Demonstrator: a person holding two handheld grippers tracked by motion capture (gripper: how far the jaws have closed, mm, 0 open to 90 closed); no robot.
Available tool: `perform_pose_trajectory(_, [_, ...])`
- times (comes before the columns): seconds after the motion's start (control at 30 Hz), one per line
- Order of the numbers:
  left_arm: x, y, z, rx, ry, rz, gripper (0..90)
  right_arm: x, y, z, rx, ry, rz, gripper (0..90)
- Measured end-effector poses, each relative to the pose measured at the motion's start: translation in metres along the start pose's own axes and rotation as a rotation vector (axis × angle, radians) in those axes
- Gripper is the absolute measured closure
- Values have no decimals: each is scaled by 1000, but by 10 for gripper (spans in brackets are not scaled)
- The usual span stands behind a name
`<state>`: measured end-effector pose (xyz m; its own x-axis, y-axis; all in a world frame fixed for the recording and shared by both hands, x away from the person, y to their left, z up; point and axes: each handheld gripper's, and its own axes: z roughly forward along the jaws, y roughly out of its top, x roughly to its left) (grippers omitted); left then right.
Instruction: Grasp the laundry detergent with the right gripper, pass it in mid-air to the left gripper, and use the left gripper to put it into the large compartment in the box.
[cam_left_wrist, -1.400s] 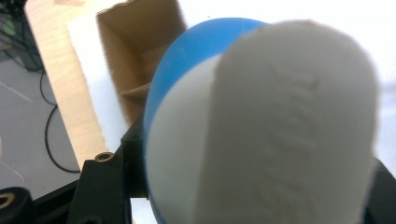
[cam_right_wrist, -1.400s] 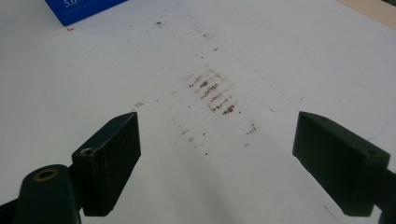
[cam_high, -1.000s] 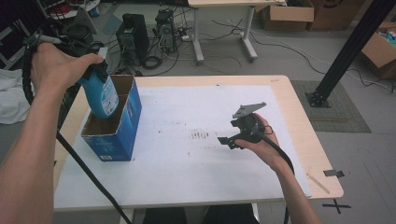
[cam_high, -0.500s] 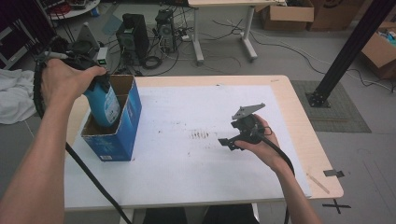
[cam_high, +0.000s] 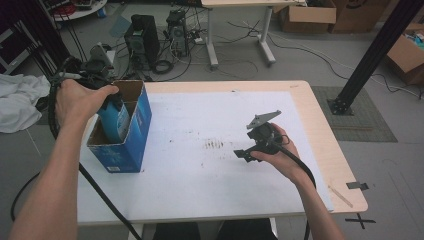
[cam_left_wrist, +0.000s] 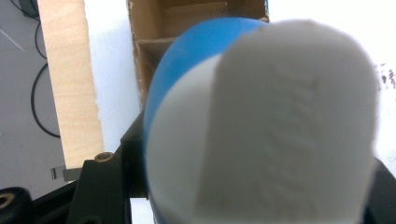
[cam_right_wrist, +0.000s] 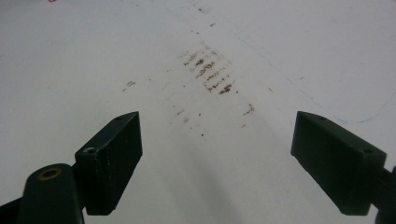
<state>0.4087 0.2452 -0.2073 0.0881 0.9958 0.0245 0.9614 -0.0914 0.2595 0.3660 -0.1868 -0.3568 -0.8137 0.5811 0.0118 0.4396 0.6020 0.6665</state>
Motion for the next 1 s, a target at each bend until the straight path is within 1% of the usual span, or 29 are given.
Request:
perform_pose_trajectory(0.13, [0,-2,6,3,-3,-4,390,0,0,0,12,-2,7,163])
perform_pose_trajectory(0.33, [2,-5,17,11,-11,-14,390,0,-1,0,21,-2,6,165])
perform_pose_trajectory(0.57, [2,-8,27,15,-5,-24,390,0,-1,-1,22,-3,7,165])
perform_pose_trajectory(0.63, [2,-10,32,12,-6,-34,390,0,-1,0,24,0,1,165])
perform_pose_trajectory(0.8, [2,-11,38,16,2,-34,390,1,-1,1,26,0,-1,165])
perform_pose_trajectory(0.87, [2,-13,43,18,9,-36,390,1,-1,1,27,0,-1,165])
perform_pose_trajectory(1.0, [2,-15,49,24,9,-40,390,2,-1,2,30,0,0,165])
